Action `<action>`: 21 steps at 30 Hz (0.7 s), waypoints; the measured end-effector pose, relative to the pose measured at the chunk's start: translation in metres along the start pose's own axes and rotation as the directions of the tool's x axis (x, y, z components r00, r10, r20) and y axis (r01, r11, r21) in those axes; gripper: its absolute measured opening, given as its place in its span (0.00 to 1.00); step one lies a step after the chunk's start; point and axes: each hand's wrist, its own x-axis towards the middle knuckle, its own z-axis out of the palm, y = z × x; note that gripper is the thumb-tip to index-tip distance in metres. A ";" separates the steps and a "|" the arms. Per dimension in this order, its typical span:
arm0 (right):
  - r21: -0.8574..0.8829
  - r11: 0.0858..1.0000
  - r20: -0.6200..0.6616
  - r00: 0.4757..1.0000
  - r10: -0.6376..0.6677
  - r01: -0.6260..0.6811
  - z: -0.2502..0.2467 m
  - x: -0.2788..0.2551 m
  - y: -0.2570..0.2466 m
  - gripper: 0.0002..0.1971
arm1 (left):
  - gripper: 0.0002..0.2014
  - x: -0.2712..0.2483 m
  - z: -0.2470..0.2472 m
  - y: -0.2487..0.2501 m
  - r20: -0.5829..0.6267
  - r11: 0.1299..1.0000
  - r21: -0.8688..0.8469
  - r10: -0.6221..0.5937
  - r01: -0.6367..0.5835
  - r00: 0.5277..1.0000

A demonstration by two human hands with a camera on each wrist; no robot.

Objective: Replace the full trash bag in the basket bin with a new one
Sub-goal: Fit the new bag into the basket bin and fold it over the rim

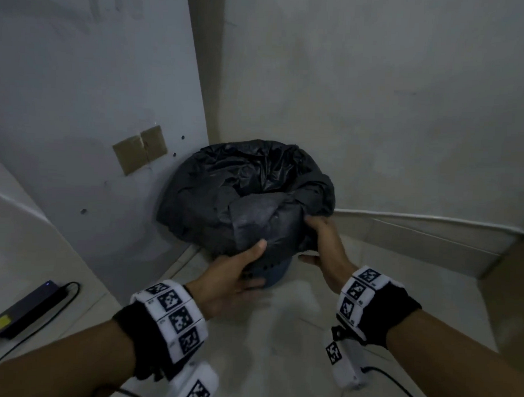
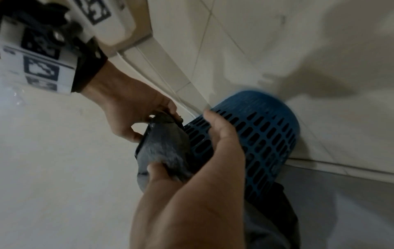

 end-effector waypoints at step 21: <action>0.232 0.964 -0.031 0.989 0.141 -0.130 -0.008 -0.002 0.005 0.12 | 0.17 0.006 -0.004 -0.006 -0.051 0.944 -0.318 0.079 -0.091 0.996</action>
